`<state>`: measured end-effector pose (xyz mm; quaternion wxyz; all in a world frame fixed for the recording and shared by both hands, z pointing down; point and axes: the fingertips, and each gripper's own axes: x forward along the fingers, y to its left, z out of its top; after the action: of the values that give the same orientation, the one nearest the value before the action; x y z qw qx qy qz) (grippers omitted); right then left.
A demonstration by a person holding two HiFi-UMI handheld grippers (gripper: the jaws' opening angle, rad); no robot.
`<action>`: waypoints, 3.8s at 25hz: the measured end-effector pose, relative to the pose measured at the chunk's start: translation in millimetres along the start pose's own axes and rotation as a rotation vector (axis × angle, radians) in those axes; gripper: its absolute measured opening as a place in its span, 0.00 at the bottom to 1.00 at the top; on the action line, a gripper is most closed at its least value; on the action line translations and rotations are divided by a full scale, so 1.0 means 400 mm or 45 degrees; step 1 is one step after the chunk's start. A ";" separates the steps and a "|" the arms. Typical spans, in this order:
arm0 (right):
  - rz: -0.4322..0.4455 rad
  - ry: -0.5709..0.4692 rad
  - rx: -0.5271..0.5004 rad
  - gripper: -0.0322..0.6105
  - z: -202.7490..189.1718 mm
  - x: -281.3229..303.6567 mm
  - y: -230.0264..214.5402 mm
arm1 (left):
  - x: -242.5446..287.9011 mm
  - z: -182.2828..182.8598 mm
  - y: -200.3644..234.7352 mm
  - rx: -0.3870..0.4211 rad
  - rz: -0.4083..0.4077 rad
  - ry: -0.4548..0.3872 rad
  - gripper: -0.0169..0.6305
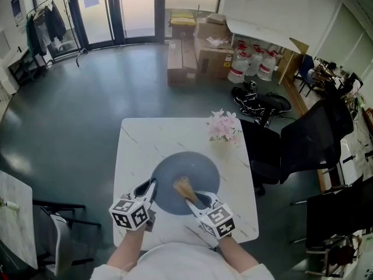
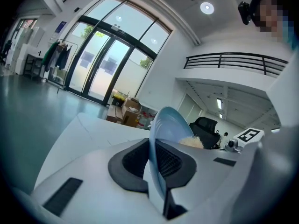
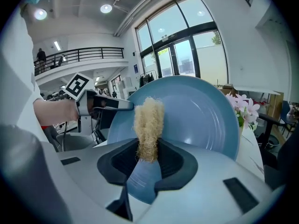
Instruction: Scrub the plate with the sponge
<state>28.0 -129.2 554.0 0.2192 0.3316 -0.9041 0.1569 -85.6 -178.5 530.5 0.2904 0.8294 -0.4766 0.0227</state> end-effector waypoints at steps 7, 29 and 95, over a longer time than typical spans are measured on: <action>0.009 0.014 -0.077 0.23 0.029 0.018 0.007 | -0.018 -0.002 -0.022 0.105 0.000 0.018 0.09; 0.024 0.192 -0.078 0.23 -0.042 0.013 0.039 | -0.011 0.046 -0.010 0.071 0.013 -0.067 0.09; 0.068 0.692 -0.214 0.23 -0.184 -0.017 -0.035 | 0.025 0.064 0.017 0.136 0.055 -0.059 0.09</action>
<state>63.6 -104.4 615.7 0.4759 0.2341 -0.8305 0.1704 -91.8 -201.9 515.5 0.2341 0.8336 -0.4991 0.0352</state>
